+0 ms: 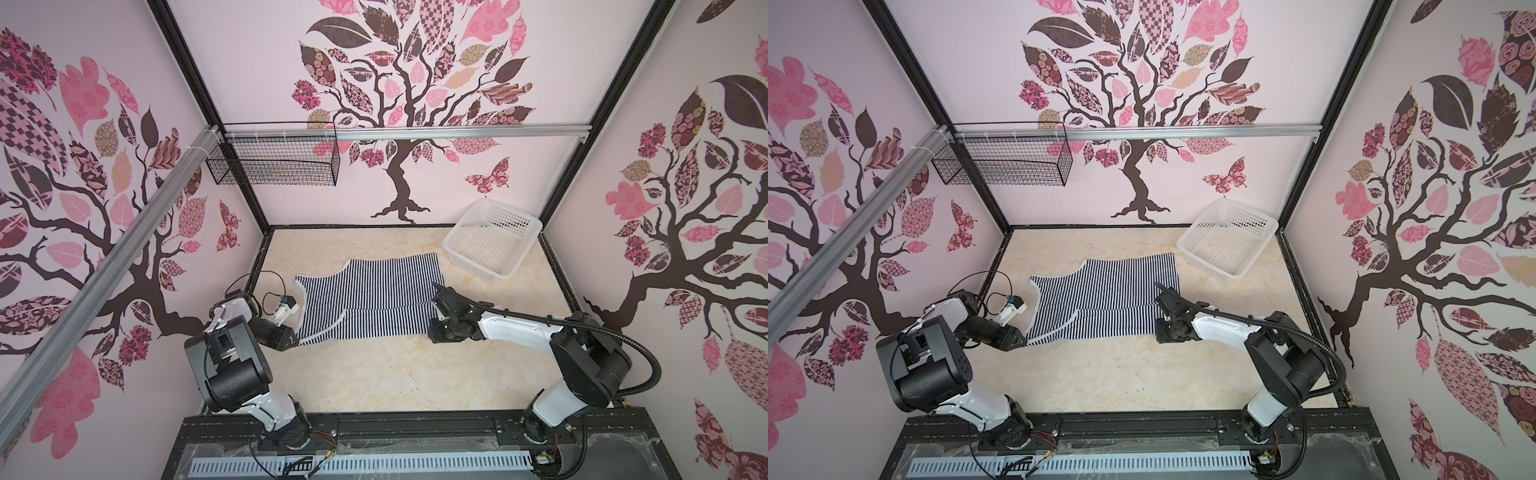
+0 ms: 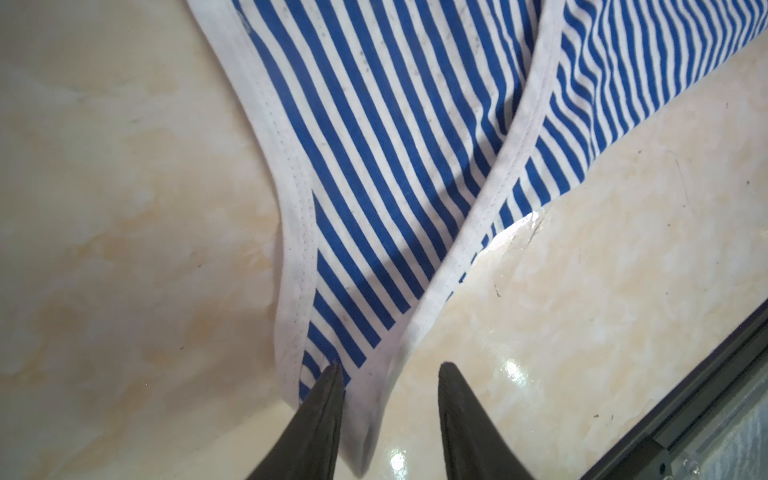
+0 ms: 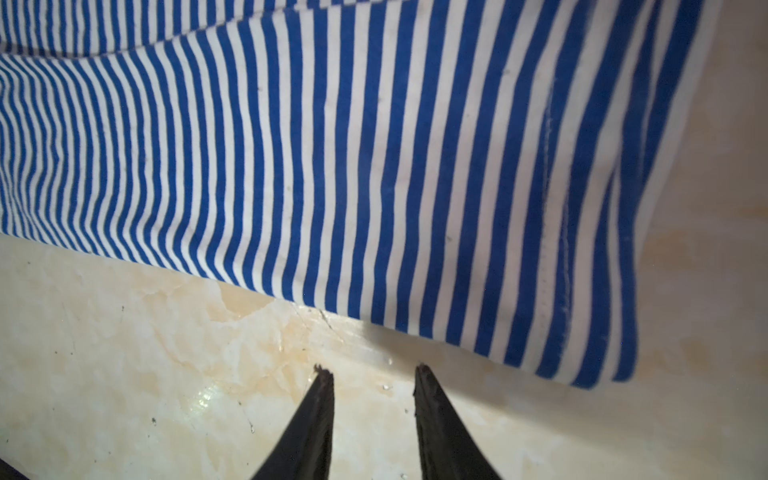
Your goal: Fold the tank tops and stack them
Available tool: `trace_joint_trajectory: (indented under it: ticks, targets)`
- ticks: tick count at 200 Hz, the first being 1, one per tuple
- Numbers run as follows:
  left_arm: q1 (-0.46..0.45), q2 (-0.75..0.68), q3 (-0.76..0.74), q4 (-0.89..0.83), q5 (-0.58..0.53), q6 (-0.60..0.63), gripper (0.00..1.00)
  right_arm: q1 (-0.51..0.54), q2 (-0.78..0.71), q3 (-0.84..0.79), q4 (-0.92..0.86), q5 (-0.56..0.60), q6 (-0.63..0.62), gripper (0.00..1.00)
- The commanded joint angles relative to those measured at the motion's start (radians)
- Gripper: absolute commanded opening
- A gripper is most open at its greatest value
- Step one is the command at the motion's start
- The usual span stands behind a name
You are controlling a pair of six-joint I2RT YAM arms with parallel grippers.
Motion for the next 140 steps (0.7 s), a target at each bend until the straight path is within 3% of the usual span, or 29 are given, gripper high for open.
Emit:
trace_joint_trajectory:
  ticks: [1,64,78,114,140]
  targets:
    - [0.003,0.021,-0.008,-0.016,0.016,0.029,0.42,0.001,0.019,-0.002,0.001,-0.004,-0.002,0.36]
    - [0.003,0.018,-0.042,0.146,-0.051,-0.061,0.37,0.001,0.028,0.000,0.010,-0.007,-0.010,0.35]
    - [0.003,0.002,-0.042,0.156,-0.046,-0.066,0.30,0.001,0.028,-0.002,0.011,-0.007,-0.009,0.34]
    - [0.004,-0.016,-0.022,0.160,-0.028,-0.080,0.01,0.002,0.038,0.003,0.008,-0.002,-0.011,0.33]
    - [0.003,-0.024,0.000,0.144,-0.007,-0.082,0.00,0.001,0.051,0.008,0.001,0.005,-0.011,0.33]
